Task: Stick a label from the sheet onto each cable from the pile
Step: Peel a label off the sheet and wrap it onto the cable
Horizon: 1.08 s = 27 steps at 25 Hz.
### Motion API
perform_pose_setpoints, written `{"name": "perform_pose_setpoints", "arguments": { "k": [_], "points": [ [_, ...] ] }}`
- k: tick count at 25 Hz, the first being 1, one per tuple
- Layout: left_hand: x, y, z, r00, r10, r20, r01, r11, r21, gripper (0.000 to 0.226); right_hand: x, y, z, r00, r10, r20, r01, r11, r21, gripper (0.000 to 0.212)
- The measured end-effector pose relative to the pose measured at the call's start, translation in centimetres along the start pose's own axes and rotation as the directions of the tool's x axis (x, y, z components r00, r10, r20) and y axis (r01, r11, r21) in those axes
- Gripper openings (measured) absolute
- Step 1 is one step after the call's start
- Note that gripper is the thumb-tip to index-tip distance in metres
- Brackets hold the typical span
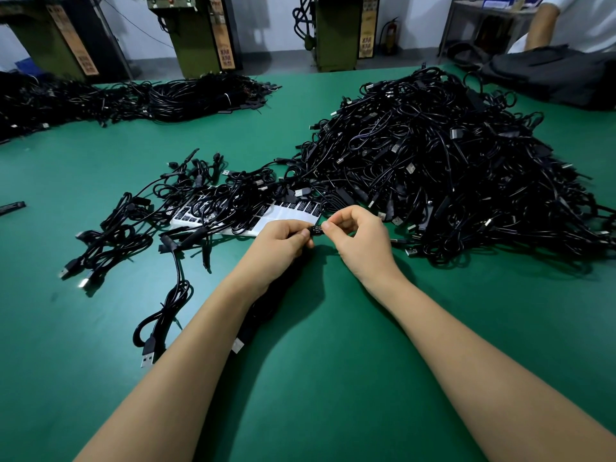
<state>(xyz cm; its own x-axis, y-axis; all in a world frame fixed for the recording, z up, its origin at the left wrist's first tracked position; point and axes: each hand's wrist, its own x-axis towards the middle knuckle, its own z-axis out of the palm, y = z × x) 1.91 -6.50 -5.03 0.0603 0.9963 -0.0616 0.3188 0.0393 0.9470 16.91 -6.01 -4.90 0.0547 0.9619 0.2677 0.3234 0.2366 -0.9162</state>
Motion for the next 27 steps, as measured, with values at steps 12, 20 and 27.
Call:
{"name": "perform_pose_setpoints", "arguments": {
  "k": [12, 20, 27],
  "points": [
    [-0.22, 0.29, 0.27, 1.000, 0.014, -0.020, -0.014, 1.000, 0.016, 0.024, 0.02, -0.03, 0.11, 1.000, 0.019, -0.006, -0.019, 0.999, -0.026, 0.013],
    [-0.05, 0.14, 0.24, 1.000, 0.005, -0.024, -0.005, 1.000, 0.018, 0.025, 0.03, 0.00, 0.08, 1.000, 0.014, -0.001, -0.014, 0.999, -0.045, 0.011],
    [-0.09, 0.19, 0.26, 1.000, 0.002, -0.016, -0.002, 1.000, -0.008, 0.024, 0.00, 0.12, 0.06, 1.000, -0.002, -0.003, 0.002, 0.999, -0.044, 0.015]
  ]
}}
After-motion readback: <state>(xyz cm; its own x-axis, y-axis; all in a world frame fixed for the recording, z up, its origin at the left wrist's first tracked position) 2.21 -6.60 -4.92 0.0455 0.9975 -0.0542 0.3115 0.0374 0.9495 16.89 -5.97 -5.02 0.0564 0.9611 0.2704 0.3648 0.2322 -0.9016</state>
